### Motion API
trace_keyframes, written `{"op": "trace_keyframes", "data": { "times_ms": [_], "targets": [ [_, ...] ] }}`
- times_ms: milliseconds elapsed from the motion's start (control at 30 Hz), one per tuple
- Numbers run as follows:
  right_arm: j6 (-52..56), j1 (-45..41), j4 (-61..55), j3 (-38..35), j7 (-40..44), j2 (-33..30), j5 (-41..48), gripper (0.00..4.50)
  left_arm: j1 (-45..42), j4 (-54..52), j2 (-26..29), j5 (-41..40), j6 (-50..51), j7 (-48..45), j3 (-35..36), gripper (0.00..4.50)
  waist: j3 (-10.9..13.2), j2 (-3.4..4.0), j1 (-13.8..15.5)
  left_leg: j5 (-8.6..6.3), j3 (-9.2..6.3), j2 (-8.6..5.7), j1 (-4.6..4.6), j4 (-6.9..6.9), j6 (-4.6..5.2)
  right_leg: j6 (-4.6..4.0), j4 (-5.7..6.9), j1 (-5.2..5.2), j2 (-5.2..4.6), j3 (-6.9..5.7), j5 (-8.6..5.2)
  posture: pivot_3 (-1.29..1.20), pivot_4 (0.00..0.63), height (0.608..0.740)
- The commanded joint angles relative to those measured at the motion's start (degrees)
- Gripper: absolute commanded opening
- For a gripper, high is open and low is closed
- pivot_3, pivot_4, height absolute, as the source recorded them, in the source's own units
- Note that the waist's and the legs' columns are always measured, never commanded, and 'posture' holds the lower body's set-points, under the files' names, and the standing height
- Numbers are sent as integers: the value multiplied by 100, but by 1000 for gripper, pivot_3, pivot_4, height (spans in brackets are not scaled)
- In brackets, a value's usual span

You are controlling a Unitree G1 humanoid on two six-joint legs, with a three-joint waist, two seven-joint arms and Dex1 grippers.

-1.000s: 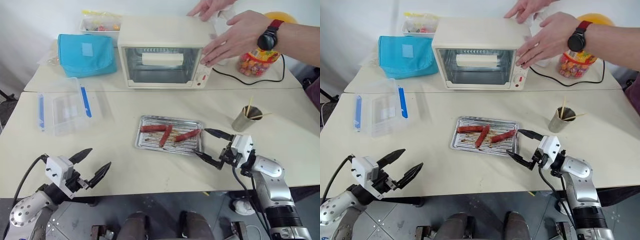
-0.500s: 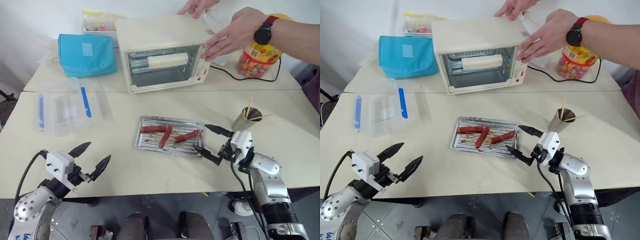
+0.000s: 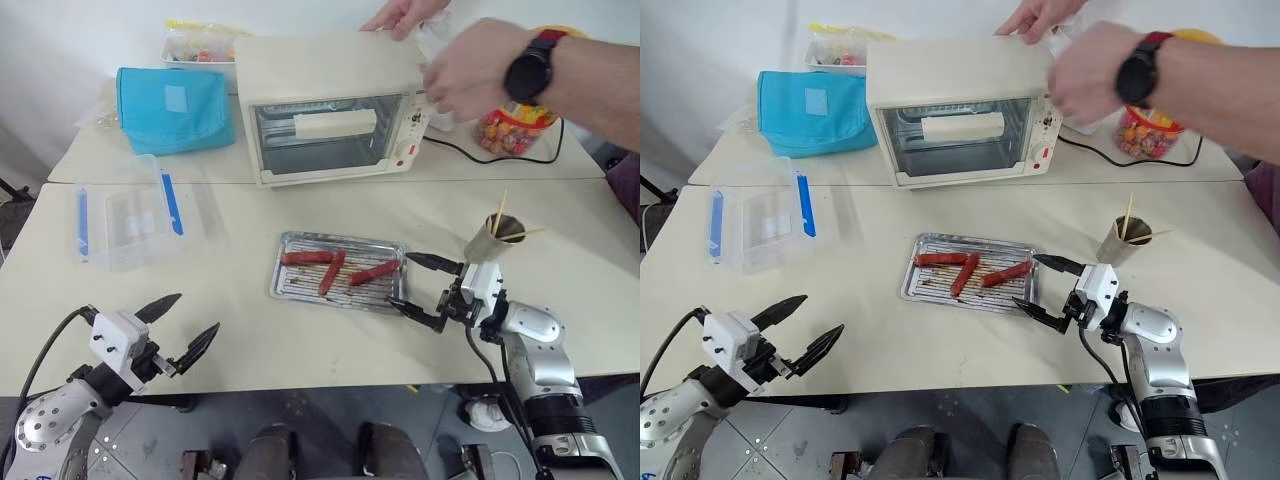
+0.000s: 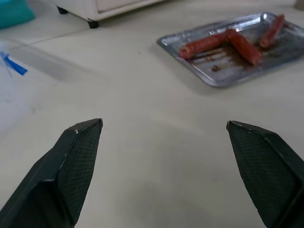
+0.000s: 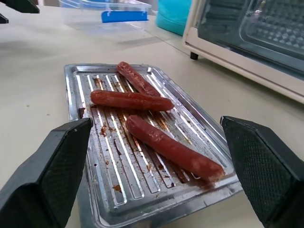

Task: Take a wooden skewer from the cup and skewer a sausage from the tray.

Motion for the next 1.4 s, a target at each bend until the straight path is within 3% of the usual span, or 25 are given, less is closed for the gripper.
{"op": "trace_keyframes", "data": {
  "times_ms": [33, 367, 1400],
  "targets": [
    [-275, -202, 265, -49, 257, -54, 79, 4500, 10, -86, 85, 122, -249, -89, 68, 4426, 0, 0, -4, 0, 1, 0, 0, 0, 0, 0, -1, 0, 0, 0, 0, 0, 150, 740],
    [-318, -304, 516, -45, 322, 56, 88, 4500, 236, -233, -307, 348, -552, 100, -169, 4426, 1, 1, -4, 0, 9, 3, -2, -1, 0, 0, -18, 1, 2, 3, 0, 0, 150, 740],
    [288, 340, -500, -156, -45, -234, 161, 4500, 337, -232, -385, 388, -643, 224, -196, 4426, 2, 4, 6, 0, 15, 5, -3, -2, -1, 0, -25, 1, 3, 9, 0, 0, 150, 740]
  ]
}}
